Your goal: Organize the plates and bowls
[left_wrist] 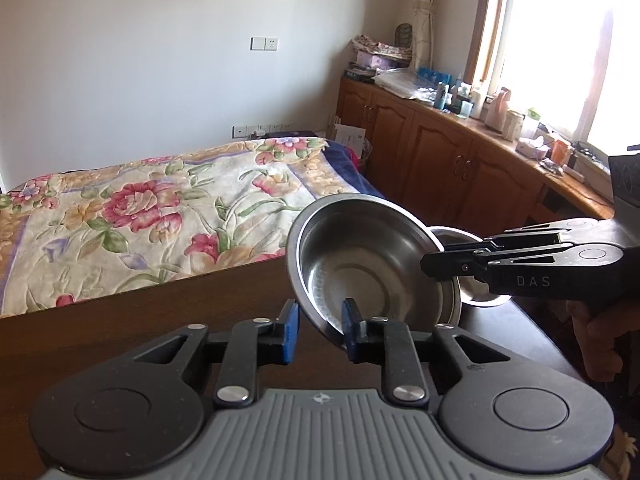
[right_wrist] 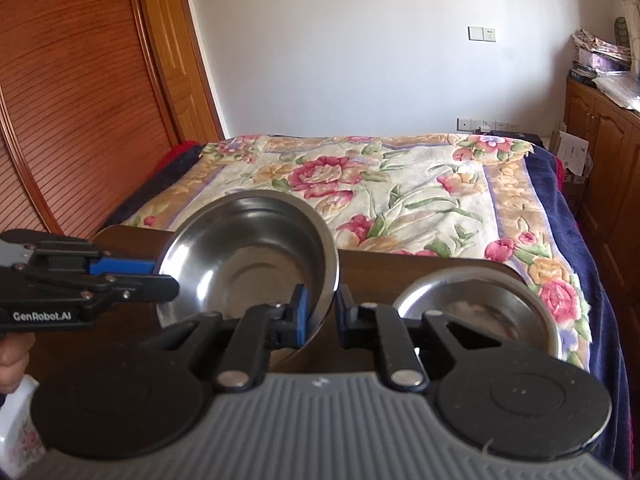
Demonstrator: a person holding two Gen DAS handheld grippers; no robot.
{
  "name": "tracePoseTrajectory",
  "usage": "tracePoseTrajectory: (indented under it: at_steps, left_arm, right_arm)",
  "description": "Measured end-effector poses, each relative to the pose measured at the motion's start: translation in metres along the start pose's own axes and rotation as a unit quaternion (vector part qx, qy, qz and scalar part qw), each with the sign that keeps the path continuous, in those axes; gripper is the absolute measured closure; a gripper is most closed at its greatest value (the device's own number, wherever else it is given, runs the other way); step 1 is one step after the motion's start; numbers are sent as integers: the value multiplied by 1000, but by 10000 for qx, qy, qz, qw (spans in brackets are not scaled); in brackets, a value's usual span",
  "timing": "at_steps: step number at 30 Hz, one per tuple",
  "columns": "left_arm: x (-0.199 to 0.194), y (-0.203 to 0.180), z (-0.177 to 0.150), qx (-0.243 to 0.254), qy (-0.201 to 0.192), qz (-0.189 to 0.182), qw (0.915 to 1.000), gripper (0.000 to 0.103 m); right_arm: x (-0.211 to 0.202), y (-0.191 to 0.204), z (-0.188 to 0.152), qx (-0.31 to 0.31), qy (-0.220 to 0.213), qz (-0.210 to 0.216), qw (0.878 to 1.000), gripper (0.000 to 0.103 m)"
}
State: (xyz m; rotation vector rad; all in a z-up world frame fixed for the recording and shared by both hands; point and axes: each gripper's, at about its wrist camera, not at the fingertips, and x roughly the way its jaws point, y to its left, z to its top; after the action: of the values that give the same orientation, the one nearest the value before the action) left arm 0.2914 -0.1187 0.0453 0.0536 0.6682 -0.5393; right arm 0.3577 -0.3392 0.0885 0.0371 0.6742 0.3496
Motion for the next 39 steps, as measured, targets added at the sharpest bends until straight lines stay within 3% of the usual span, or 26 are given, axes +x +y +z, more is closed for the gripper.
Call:
tracePoseTrajectory:
  at_steps: [20,39]
  left_arm:
    - [-78,-51,-40,263,-237,-233,9991,85]
    - [-116,-70,-109,70,68,-665,9977,87]
  right_arm:
    - [-79,13,-31,-110,-261,-90,9996,92]
    - [-114,43,-85,-379,-65,-212,9990,93]
